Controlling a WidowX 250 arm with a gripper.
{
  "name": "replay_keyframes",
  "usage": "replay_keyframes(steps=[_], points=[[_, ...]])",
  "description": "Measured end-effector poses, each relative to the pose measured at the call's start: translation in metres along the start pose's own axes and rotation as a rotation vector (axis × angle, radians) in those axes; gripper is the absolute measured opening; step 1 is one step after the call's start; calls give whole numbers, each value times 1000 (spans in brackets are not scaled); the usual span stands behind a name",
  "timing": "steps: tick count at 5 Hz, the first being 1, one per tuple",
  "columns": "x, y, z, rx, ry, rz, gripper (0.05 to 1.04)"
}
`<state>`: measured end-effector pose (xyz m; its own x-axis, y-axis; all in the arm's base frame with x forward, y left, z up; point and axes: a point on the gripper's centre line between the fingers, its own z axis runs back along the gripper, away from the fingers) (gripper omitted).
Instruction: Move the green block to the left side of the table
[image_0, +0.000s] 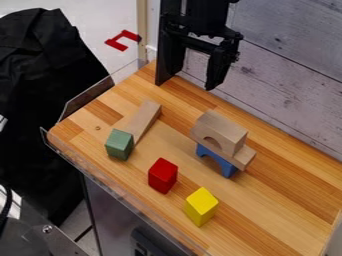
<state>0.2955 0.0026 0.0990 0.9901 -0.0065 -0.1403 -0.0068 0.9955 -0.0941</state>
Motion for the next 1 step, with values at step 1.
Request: replay_keyframes(steps=[1], points=[[0,0,0,0,-2,0,1001]])
